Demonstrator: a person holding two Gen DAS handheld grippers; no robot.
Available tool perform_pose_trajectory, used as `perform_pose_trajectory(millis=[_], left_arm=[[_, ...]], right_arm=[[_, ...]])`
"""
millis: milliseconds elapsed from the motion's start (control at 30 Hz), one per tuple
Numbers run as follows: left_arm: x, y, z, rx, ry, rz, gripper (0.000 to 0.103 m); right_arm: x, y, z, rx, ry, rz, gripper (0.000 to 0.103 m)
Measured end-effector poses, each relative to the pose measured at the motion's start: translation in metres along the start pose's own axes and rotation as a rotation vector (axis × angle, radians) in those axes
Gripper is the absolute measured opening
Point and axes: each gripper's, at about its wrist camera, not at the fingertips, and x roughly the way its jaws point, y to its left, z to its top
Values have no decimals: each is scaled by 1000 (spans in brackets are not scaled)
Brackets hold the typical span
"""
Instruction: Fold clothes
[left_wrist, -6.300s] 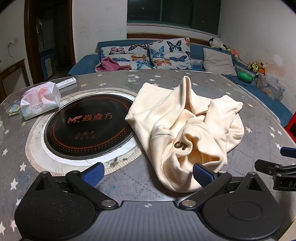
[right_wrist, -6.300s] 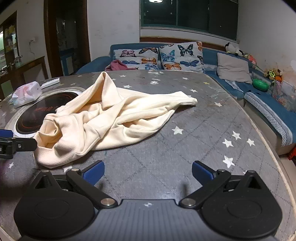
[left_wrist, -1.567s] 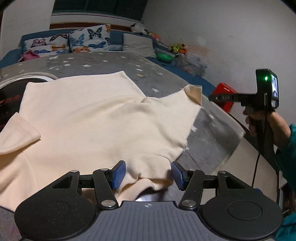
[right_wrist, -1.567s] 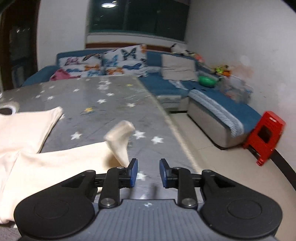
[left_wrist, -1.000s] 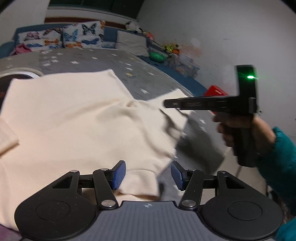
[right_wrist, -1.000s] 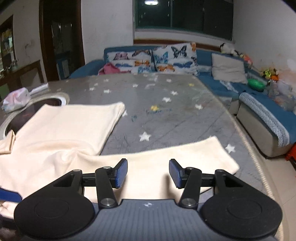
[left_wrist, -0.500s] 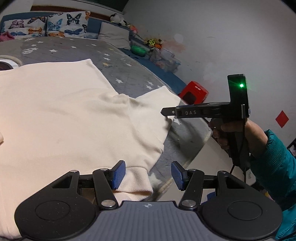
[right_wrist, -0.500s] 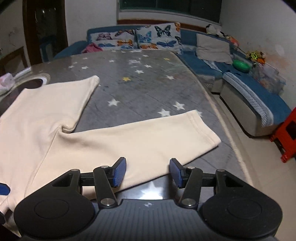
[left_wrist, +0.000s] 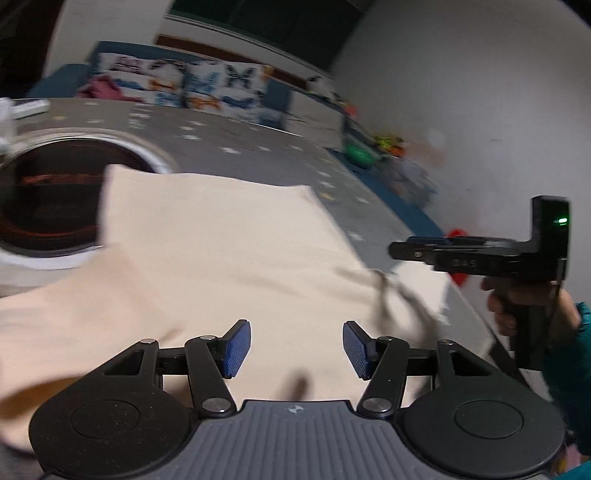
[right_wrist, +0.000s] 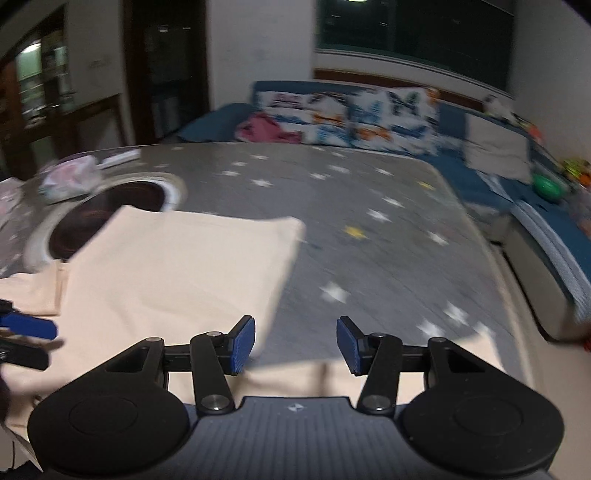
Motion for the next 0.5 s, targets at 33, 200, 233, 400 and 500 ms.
perform_pose_trajectory(millis=[33, 200, 233, 400, 500], left_arm=[[-2, 4, -1, 0, -6, 26, 59], [-16, 17, -8, 68, -47, 158, 59], [-18, 18, -10, 83, -60, 196, 59], [-32, 32, -20, 88, -116, 396, 59], [-41, 40, -27, 91, -149, 516, 58]], right_arm=[[4, 7, 3, -16, -1, 20, 49], [25, 41, 9, -84, 16, 95, 49], [29, 48, 9, -96, 23, 106, 49], [42, 70, 1, -154, 61, 129, 48], [48, 75, -4, -167, 79, 128, 49]])
